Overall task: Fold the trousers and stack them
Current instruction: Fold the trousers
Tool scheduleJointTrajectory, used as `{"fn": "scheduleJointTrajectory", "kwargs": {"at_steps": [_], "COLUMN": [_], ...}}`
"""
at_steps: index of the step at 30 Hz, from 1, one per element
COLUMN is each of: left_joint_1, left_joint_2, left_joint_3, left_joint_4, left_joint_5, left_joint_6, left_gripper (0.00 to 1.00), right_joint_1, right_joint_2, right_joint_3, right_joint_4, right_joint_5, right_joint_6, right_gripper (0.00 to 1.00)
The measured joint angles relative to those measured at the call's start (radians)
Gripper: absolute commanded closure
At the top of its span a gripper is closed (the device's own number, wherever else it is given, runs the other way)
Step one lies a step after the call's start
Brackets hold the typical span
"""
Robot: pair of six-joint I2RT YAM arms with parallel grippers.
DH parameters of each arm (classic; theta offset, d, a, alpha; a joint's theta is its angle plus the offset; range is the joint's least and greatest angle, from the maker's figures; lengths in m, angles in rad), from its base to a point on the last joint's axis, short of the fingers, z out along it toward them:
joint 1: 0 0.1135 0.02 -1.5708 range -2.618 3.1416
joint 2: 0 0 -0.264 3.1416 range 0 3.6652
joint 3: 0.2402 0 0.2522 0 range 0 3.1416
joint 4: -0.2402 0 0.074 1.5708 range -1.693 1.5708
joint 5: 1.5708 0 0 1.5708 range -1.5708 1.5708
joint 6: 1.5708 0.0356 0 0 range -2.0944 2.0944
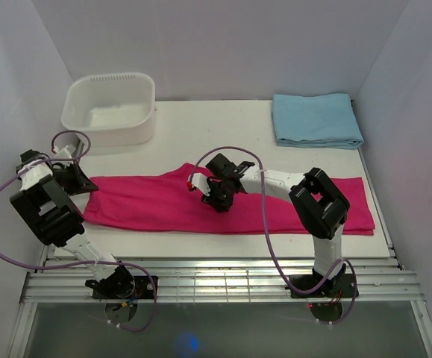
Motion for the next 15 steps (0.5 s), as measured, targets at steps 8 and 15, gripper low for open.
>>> {"fn": "scheduleJointTrajectory", "kwargs": {"at_steps": [8,15], "left_joint_1": [-0.027,-0.038], "left_joint_2": [-0.012,-0.034], "left_joint_3": [-0.043,-0.112], "left_joint_4": [0.109,0.249], "left_joint_5": [-0.051,-0.118], "left_joint_6": [-0.003,-0.009], "left_gripper": [1.00,1.00], "right_joint_1": [0.000,0.000], "right_joint_2": [0.000,0.000], "right_joint_3": [-0.006,-0.008], "right_joint_4": [0.015,0.031], "right_joint_5": [-0.003,-0.006], "right_joint_6": [-0.003,-0.003], "right_gripper": [0.64,0.64]}}
